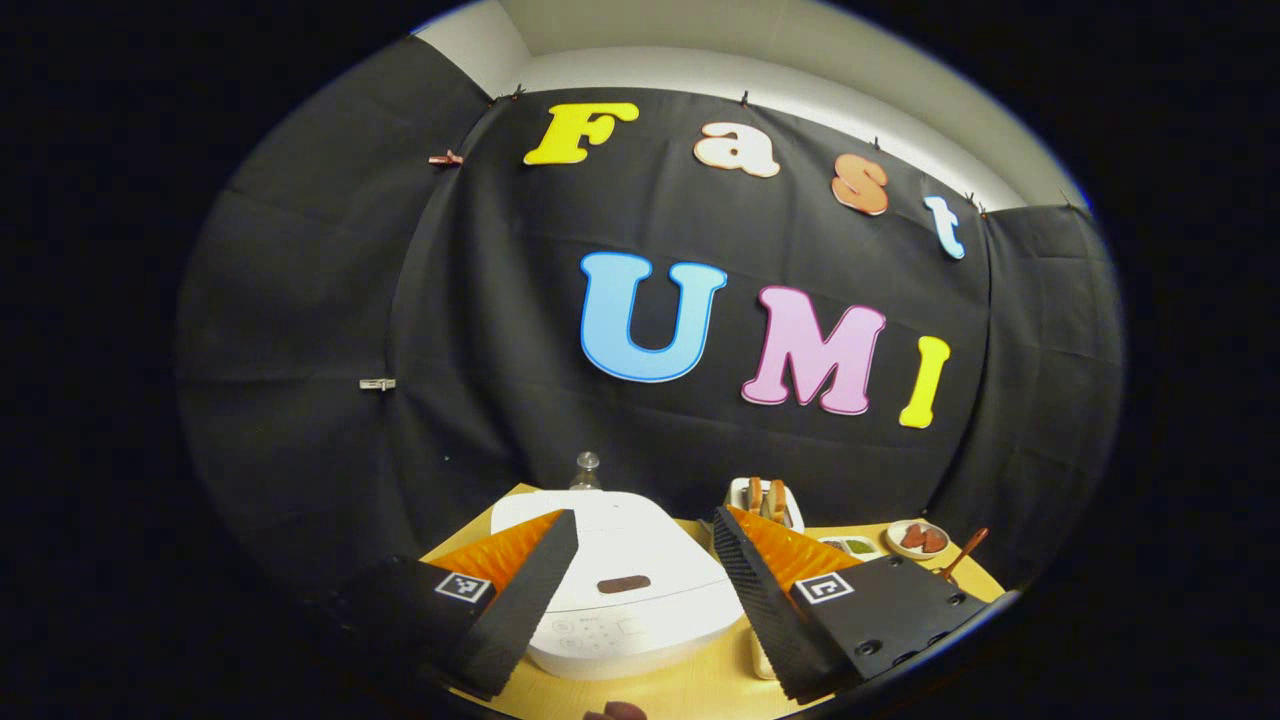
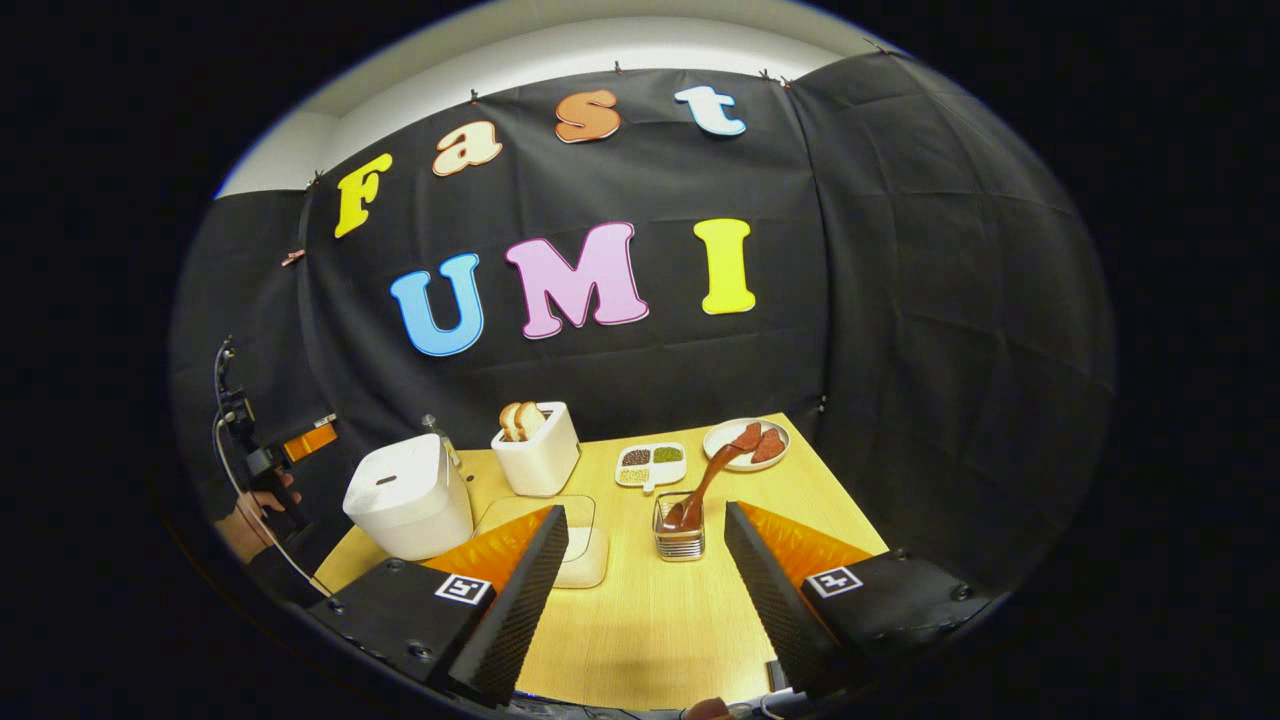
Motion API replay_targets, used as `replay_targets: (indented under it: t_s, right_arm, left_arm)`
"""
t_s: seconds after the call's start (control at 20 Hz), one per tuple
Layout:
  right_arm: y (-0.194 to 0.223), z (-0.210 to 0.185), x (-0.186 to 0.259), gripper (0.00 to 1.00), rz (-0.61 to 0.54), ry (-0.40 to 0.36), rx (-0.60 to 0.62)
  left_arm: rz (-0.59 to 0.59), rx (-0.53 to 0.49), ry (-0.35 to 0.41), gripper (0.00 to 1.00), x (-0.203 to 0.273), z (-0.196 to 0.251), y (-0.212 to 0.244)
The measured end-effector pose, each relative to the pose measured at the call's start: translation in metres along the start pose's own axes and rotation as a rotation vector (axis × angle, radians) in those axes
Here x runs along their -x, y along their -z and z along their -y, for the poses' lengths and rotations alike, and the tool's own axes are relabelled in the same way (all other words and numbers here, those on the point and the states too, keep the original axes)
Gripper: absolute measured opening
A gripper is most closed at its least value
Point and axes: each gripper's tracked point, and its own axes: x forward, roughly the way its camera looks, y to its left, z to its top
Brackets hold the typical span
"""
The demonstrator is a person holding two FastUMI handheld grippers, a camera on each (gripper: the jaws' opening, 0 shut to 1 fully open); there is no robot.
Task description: Close the left gripper, press the button to open the rice cooker; take a wooden spoon from the chopstick holder with the right hand, scoop a spoonful of rice and pour it into the rice cooker, then put the wooden spoon back into the chopstick holder.
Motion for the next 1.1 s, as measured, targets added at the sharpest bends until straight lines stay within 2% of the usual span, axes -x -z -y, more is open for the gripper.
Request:
replay_targets:
  t_s: [0.4, 0.75, 1.1]
  right_arm:
    - [-0.039, -0.024, -0.001, 0.98, 0.142, 0.036, 0.082]
    - [-0.073, -0.043, 0.008, 0.98, 0.269, 0.058, 0.158]
    - [-0.087, -0.063, 0.023, 1.0, 0.331, 0.056, 0.295]
  left_arm:
    - [0.09, -0.066, 0.067, 0.95, 0.076, 0.015, -0.03]
    - [0.12, -0.148, 0.063, 0.95, 0.127, 0.021, -0.051]
    - [0.1, -0.155, 0.075, 0.95, 0.153, 0.02, -0.046]
